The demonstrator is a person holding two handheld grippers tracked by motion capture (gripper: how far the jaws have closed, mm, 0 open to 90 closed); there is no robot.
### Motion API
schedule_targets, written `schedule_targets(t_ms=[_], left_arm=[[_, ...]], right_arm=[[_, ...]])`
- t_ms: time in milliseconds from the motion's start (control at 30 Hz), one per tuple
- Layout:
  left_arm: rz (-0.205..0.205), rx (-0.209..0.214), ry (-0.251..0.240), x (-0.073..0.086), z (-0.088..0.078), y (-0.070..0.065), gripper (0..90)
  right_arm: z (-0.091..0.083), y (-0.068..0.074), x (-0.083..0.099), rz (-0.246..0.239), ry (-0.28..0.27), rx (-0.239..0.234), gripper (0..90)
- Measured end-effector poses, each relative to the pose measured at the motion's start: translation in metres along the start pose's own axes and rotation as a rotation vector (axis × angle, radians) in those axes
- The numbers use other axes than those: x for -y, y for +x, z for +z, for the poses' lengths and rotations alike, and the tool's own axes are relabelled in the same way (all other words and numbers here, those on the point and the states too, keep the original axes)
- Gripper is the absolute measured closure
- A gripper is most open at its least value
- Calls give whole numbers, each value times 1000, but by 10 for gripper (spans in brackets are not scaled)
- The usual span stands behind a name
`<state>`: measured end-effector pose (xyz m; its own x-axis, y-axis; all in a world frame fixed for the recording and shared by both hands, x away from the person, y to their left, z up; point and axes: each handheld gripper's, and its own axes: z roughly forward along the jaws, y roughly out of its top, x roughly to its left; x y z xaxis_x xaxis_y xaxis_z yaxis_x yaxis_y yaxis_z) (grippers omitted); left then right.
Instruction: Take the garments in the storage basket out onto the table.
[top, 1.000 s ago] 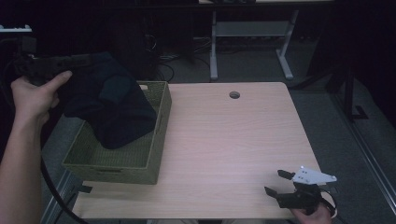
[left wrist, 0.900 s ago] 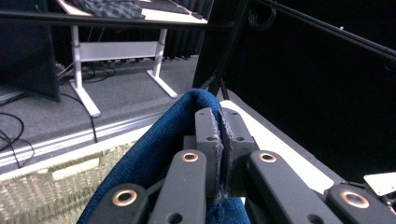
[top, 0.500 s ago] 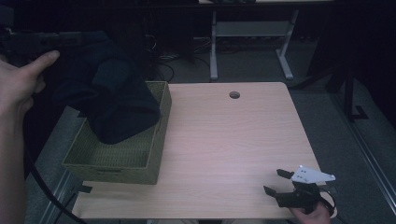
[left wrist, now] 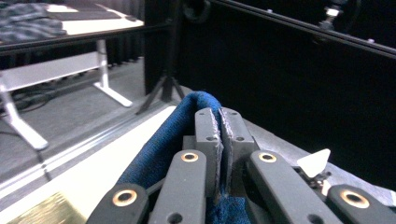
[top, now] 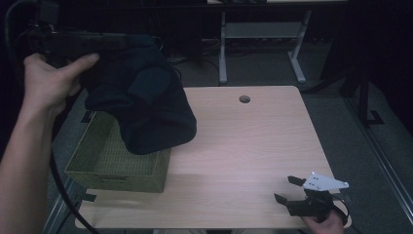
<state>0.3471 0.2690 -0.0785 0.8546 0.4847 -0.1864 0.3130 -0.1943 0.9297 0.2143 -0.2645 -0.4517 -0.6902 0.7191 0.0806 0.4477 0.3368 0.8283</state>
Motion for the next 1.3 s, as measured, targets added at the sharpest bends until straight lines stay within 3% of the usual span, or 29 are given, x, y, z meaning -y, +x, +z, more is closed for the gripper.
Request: schedule_targets(t_ms=[233,567,1067,1300], left_arm=[[29,100,44,1,51,-19,873],[41,180,86,10,95,-33,872],[30,245,151,27,146,-42,872],[0,289,170,45,171,-41,872]], right_arm=[[-4,-1,0,6,-14,6,189],[-8,-3,1,6,-25,10,189],[-11,-4,0,9,-33,11,189],[-15,-5,2,8,-41,16,190]])
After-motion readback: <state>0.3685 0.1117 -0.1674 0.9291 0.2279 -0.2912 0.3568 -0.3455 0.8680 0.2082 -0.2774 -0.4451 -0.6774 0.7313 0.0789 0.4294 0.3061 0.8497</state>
